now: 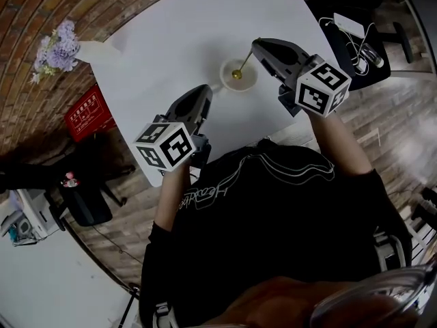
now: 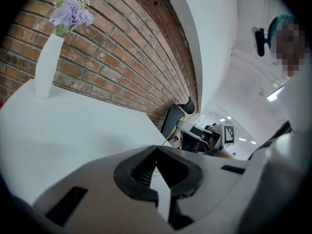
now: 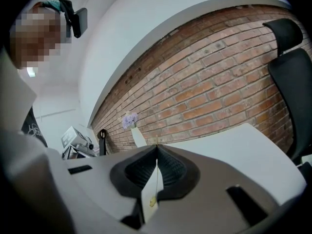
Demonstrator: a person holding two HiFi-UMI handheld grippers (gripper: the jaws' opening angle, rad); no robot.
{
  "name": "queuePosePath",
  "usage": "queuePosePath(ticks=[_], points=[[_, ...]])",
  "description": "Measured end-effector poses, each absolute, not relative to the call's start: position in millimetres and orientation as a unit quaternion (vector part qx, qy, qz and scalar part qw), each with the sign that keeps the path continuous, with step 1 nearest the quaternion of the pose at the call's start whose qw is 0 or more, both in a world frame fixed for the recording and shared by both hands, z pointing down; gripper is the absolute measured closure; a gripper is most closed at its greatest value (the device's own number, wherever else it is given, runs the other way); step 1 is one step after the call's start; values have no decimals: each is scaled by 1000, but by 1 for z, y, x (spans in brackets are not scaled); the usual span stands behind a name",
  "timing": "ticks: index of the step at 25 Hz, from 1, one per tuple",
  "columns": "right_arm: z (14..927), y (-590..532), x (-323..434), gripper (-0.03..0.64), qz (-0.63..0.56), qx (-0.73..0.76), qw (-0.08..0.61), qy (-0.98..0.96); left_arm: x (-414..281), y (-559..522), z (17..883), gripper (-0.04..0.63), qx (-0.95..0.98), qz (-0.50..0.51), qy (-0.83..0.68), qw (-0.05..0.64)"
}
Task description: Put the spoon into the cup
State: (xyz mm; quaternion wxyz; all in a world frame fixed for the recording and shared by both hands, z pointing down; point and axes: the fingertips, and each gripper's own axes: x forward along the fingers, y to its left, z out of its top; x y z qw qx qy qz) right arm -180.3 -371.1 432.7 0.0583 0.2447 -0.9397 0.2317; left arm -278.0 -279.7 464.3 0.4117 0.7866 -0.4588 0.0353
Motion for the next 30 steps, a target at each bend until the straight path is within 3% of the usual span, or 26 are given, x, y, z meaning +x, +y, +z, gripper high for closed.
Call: queuePosePath(ticks=[30], points=[[501, -364, -189, 617, 291, 187, 86, -934, -278, -264, 526, 591, 738, 38, -477, 476]])
